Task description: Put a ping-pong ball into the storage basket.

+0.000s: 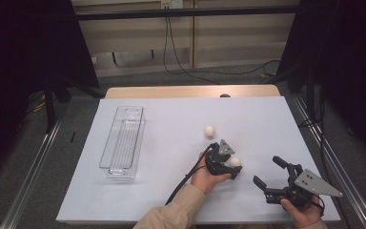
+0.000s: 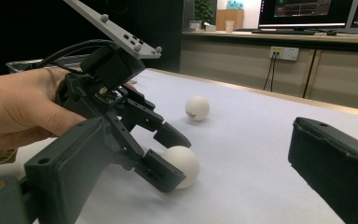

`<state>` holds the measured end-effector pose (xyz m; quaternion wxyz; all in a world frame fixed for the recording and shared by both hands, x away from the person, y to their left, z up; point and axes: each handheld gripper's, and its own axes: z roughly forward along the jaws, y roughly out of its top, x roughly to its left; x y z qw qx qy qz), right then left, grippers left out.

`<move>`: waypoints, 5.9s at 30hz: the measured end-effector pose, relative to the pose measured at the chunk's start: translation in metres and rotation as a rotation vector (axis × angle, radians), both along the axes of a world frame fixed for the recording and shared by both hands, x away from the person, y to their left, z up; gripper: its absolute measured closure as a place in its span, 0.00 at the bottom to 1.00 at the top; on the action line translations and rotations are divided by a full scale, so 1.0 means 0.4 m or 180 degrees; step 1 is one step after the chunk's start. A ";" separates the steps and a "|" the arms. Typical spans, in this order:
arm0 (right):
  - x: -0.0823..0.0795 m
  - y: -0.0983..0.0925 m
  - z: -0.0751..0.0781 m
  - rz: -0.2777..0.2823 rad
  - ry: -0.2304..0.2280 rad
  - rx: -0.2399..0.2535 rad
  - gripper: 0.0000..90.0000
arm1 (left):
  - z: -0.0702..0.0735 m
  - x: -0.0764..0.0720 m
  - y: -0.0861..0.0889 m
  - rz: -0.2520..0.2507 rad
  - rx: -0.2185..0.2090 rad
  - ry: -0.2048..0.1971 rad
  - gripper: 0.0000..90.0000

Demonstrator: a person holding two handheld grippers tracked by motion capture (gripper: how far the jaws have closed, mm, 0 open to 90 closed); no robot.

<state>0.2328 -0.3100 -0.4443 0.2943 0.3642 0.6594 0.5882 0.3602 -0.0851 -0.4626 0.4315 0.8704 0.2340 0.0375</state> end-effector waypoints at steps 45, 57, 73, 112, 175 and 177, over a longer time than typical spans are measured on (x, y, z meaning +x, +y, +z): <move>0.000 -0.003 0.000 -0.0010 -0.0005 -0.0001 0.05 | 0.004 0.006 -0.007 -0.0072 0.0024 0.0155 0.57; 0.000 -0.002 0.000 -0.0003 -0.0003 -0.0005 0.05 | 0.029 0.005 0.019 -0.0092 -0.0029 0.0218 0.57; 0.001 0.002 0.000 0.0002 -0.0005 -0.0011 0.05 | 0.050 0.009 0.068 -0.0048 -0.0068 0.0280 0.57; 0.002 0.002 0.000 0.0002 0.0003 -0.0014 0.05 | 0.089 0.041 0.176 0.0238 -0.0147 0.0415 0.57; 0.003 0.002 0.000 -0.0002 0.0008 -0.0010 0.05 | 0.145 0.085 0.346 0.0706 0.0018 0.0394 0.57; 0.003 0.002 0.000 -0.0001 0.0009 -0.0010 0.05 | 0.146 0.086 0.350 0.0735 0.0006 0.0404 0.57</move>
